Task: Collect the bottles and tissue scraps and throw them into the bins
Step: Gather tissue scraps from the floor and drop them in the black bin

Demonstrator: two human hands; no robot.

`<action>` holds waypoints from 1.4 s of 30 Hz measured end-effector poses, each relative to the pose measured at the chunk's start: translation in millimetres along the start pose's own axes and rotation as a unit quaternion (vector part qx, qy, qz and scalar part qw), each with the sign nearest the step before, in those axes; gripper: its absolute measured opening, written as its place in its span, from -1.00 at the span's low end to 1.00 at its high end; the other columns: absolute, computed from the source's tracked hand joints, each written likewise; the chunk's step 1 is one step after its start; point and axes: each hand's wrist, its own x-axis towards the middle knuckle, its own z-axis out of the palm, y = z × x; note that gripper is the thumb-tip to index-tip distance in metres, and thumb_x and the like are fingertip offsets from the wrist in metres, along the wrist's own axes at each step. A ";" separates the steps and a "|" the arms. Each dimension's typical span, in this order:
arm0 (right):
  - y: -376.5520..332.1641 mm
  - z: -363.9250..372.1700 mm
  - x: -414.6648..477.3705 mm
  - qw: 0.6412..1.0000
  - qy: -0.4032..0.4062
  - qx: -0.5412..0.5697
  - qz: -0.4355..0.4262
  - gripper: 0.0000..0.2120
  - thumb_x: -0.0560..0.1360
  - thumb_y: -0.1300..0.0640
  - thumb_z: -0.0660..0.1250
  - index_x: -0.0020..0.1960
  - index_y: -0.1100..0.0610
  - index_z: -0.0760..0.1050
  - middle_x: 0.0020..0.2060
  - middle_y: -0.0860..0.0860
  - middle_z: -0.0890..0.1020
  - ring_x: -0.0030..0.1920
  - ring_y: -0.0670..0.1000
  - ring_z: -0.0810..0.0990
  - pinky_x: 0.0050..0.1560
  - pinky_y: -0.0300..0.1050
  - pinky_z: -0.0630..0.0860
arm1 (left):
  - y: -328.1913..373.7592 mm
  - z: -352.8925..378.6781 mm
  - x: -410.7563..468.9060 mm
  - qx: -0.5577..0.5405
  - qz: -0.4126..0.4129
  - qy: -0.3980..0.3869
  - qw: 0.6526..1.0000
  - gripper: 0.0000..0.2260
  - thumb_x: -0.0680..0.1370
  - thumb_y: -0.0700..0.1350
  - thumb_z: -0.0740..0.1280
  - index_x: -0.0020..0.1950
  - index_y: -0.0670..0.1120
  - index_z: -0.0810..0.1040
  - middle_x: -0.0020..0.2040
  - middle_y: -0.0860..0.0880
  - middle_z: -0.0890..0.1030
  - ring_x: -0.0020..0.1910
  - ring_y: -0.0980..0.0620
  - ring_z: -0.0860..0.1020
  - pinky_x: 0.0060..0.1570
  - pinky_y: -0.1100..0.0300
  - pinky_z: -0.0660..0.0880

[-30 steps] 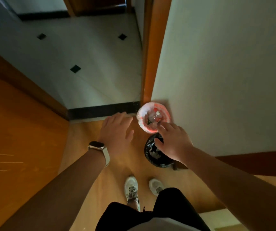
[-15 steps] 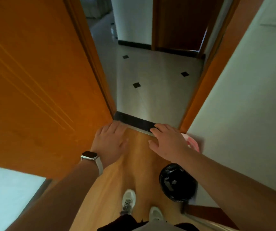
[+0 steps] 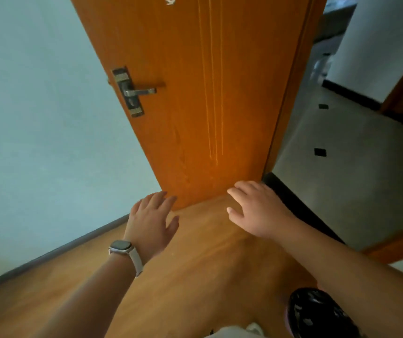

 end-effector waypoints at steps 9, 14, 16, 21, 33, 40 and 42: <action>-220.6 31.2 73.2 0.979 -0.026 -0.035 -0.197 -0.53 0.59 -0.20 0.06 0.41 -0.01 0.32 0.39 -0.04 0.36 0.40 0.03 0.29 0.40 0.01 0.21 | -173.0 -28.9 -139.3 0.016 -0.173 0.003 0.985 -0.56 0.50 0.10 0.34 0.37 0.04 0.47 0.36 -0.05 0.49 0.33 -0.13 0.45 0.28 -0.09 0.38; -361.6 58.5 96.9 0.954 -0.051 -0.060 -0.289 -0.52 0.58 -0.20 0.04 0.38 0.02 0.34 0.35 -0.02 0.39 0.32 0.06 0.35 0.34 0.04 0.31 | -272.1 -36.5 -235.0 0.008 -0.265 0.006 0.964 -0.56 0.54 0.11 0.26 0.41 0.07 0.40 0.44 0.01 0.40 0.41 -0.07 0.36 0.39 -0.04 0.28; -412.9 72.6 102.4 0.945 -0.064 -0.062 -0.316 -0.51 0.57 -0.22 0.03 0.37 0.02 0.35 0.34 -0.02 0.40 0.31 0.05 0.36 0.32 0.04 0.35 | -305.2 -34.3 -271.8 -0.001 -0.299 0.008 0.954 -0.55 0.57 0.12 0.21 0.46 0.10 0.32 0.48 0.03 0.32 0.46 -0.03 0.28 0.44 -0.01 0.19; -524.5 105.2 100.5 0.913 -0.098 -0.073 -0.390 -0.51 0.57 -0.22 0.00 0.36 0.01 0.36 0.31 -0.04 0.41 0.28 0.01 0.38 0.31 0.00 0.36 | -363.4 -33.0 -369.2 -0.020 -0.380 0.028 0.924 -0.55 0.56 0.11 0.22 0.45 0.10 0.34 0.48 0.02 0.34 0.46 -0.03 0.28 0.42 0.00 0.20; -718.6 152.6 88.6 0.814 -0.120 -0.087 -0.562 -0.53 0.56 -0.20 0.02 0.34 0.01 0.36 0.27 -0.09 0.42 0.23 -0.02 0.40 0.24 -0.04 0.41 | -411.9 -31.9 -543.1 -0.011 -0.569 0.057 0.820 -0.61 0.46 0.03 0.38 0.27 0.05 0.52 0.31 0.00 0.52 0.30 -0.07 0.47 0.29 -0.06 0.40; -811.1 196.2 92.7 0.762 -0.150 -0.086 -0.624 -0.52 0.55 -0.21 0.03 0.35 0.01 0.36 0.29 -0.09 0.41 0.28 -0.01 0.38 0.21 0.00 0.43 | -440.7 -37.2 -606.3 0.022 -0.639 0.061 0.766 -0.63 0.46 0.00 0.43 0.26 0.03 0.53 0.28 0.00 0.54 0.28 -0.11 0.49 0.26 -0.10 0.41; -841.8 210.8 99.9 0.751 -0.154 -0.083 -0.637 -0.52 0.54 -0.22 0.02 0.34 0.00 0.36 0.29 -0.09 0.41 0.27 0.00 0.38 0.19 0.01 0.44 | -457.3 -38.4 -620.3 0.033 -0.652 0.053 0.756 -0.62 0.47 0.00 0.41 0.28 0.05 0.51 0.30 0.01 0.53 0.29 -0.10 0.49 0.27 -0.09 0.41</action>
